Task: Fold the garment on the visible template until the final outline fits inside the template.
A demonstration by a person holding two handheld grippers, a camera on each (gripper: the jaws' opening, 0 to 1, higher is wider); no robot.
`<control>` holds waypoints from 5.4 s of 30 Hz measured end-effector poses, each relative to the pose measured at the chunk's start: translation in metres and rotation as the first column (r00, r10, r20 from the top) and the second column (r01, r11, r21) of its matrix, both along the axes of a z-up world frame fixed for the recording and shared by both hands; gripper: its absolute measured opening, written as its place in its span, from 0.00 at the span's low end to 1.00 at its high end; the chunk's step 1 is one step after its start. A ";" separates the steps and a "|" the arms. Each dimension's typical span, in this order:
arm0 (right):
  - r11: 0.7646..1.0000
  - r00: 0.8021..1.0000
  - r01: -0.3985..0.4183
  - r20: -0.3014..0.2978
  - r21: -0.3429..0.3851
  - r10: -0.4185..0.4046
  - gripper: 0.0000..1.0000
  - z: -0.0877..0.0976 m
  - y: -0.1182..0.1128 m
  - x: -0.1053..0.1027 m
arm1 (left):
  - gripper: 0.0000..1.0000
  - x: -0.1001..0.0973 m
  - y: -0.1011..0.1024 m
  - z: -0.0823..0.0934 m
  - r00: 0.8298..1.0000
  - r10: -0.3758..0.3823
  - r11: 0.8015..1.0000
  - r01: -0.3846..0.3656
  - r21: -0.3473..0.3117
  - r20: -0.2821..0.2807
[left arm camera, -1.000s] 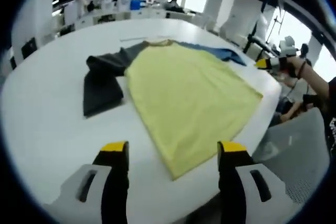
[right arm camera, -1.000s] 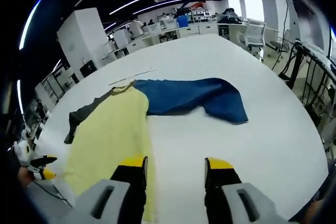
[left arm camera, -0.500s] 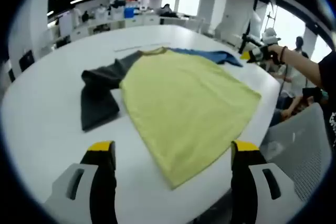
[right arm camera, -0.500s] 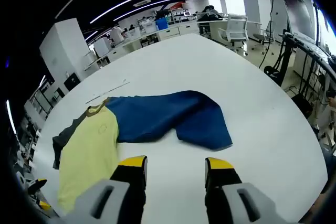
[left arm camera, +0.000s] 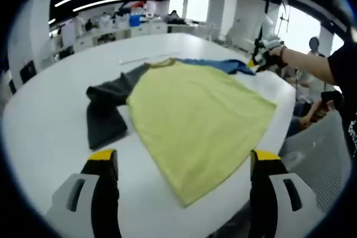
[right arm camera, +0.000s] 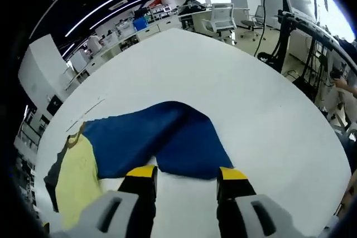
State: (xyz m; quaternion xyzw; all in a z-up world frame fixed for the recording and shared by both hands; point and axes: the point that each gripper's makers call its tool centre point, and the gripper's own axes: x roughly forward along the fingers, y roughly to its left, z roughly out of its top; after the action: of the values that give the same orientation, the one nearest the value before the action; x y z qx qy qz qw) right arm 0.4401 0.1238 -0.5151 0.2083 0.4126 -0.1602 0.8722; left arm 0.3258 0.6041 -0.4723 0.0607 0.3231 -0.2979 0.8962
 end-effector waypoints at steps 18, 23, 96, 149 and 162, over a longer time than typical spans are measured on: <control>0.971 0.985 -0.101 -0.156 -0.217 0.068 0.02 -0.017 -0.019 0.000 | 0.92 0.002 -0.008 0.006 1.000 -0.014 1.000 0.015 -0.027 0.013; 0.965 0.979 -0.163 -0.152 -0.204 0.133 0.00 -0.017 -0.023 0.002 | 0.91 0.004 -0.006 0.006 1.000 -0.010 1.000 0.011 -0.023 0.016; 0.984 0.983 -0.142 -0.133 -0.108 0.127 0.00 0.000 -0.075 -0.003 | 0.93 0.001 -0.008 0.009 0.999 -0.036 0.999 0.036 -0.005 0.022; 0.825 0.829 -0.539 0.069 -0.172 0.556 0.00 0.077 0.077 0.071 | 0.99 -0.001 -0.006 0.014 0.999 -0.039 0.999 0.040 -0.012 0.029; 0.778 0.782 -0.597 0.079 -0.195 0.619 0.00 0.081 0.128 0.078 | 0.99 -0.004 -0.007 0.012 0.998 -0.052 0.999 0.052 0.007 0.030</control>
State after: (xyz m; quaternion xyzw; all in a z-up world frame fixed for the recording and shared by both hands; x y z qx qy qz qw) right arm 0.5184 0.2517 -0.4346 0.0042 0.3818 0.1127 0.9173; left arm 0.3219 0.5973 -0.4601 0.0763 0.3089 -0.3190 0.8927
